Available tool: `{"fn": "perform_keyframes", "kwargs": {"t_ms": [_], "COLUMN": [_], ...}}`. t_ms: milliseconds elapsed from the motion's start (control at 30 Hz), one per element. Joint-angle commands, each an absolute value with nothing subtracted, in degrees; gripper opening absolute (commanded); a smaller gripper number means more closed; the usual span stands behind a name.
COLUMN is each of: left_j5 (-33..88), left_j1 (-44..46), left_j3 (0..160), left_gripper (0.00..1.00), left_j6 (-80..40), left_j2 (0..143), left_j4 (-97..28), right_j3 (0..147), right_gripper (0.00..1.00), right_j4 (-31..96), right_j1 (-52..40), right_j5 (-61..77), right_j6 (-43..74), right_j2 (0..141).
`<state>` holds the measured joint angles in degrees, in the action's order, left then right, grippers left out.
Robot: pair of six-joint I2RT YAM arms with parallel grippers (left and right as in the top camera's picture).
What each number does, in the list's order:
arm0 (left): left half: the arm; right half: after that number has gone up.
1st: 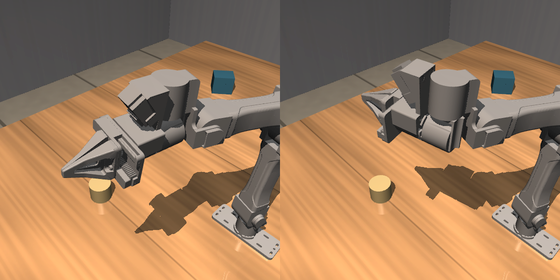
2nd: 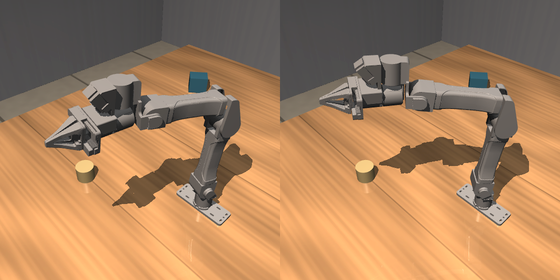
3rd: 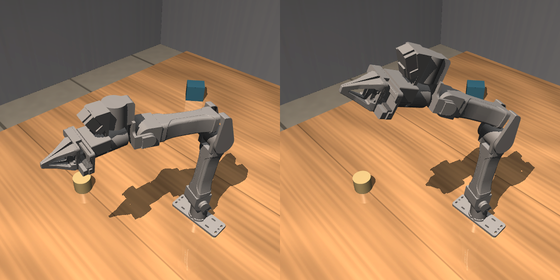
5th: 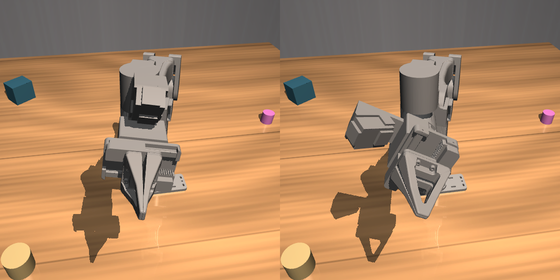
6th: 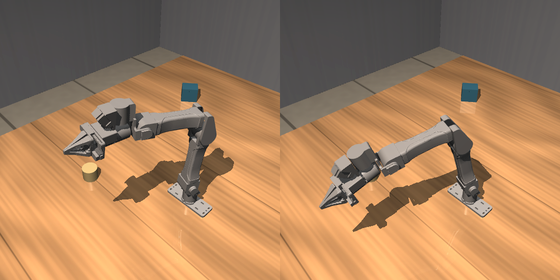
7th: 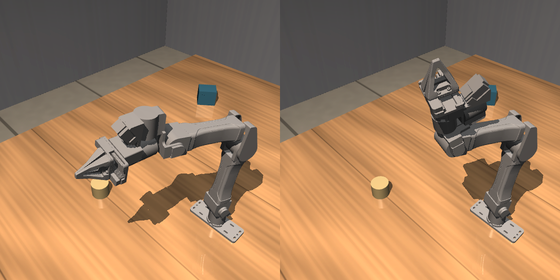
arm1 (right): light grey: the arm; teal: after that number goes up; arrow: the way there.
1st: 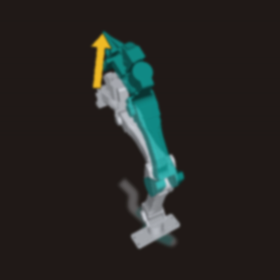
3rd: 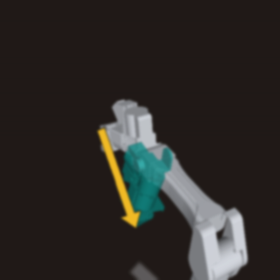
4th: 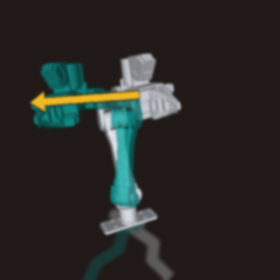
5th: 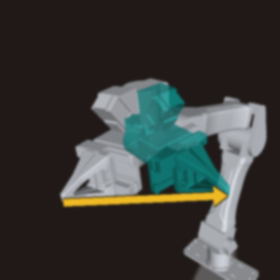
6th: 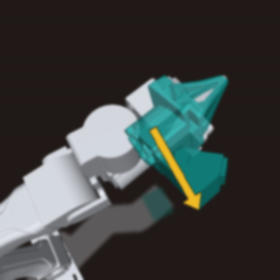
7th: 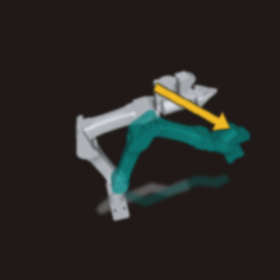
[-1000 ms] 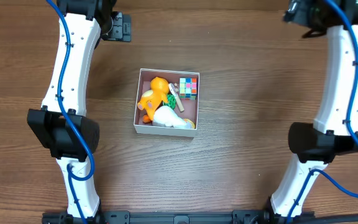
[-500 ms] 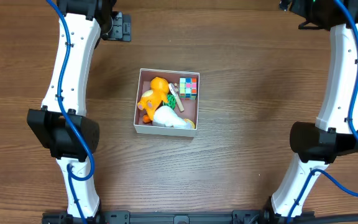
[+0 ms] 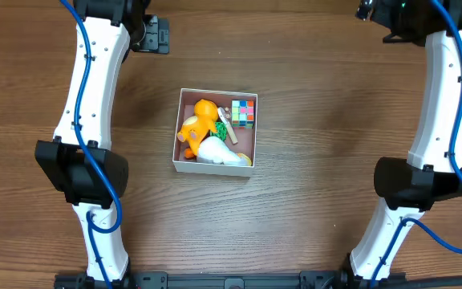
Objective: Pack container
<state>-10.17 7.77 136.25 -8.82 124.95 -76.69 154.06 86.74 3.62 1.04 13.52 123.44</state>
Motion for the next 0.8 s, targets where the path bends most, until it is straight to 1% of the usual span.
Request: {"fn": "perform_keyframes", "kwargs": {"t_ms": [0, 100, 200, 267, 367, 433, 500, 600, 733, 767], "left_j5": [-10.9, -10.9, -10.9, -10.9, -10.9, -10.9, -10.9, -10.9, -10.9, -10.9], "left_j1": [7.5, 7.5, 7.5, 7.5, 7.5, 7.5, 7.5, 7.5, 7.5, 7.5], "left_j3": [137.4, 137.4, 137.4, 137.4, 137.4, 137.4, 137.4, 137.4, 137.4, 137.4], "left_gripper": [1.0, 1.0, 1.0, 1.0, 1.0, 1.0, 1.0, 1.0, 1.0, 1.0], "left_j6": [-8.3, -8.3, -8.3, -8.3, -8.3, -8.3, -8.3, -8.3, -8.3, -8.3], "left_j2": [125.3, 125.3, 125.3, 125.3, 125.3, 125.3, 125.3, 125.3, 125.3, 125.3], "left_j4": [-76.5, -76.5, -76.5, -76.5, -76.5, -76.5, -76.5, -76.5, -76.5, -76.5], "right_j3": [154.1, 154.1, 153.3, 146.0, 125.0, 106.6, 92.6, 73.1, 53.3, 46.1], "right_gripper": [1.0, 1.0, 1.0, 1.0, 1.0, 1.0, 1.0, 1.0, 1.0, 1.0], "right_j4": [86.8, 86.9, 87.2, 86.1, 76.2, 64.2, 53.1, 37.6, 23.9, 18.1], "right_j1": [3.5, 3.5, 3.5, 3.5, 3.5, 3.5, 3.5, 3.5, 3.5, 3.5], "right_j5": [-0.1, -2.2, -4.7, -4.7, -5.1, -3.7, -1.3, 1.6, 2.7, 2.7], "right_j6": [13.5, 10.0, 8.9, 8.9, 9.0, 9.0, 9.0, 9.0, 9.0, 9.0], "right_j2": [119.2, 113.4, 108.9, 102.9, 90.5, 80.1, 72.1, 59.5, 45.4, 40.1]}}
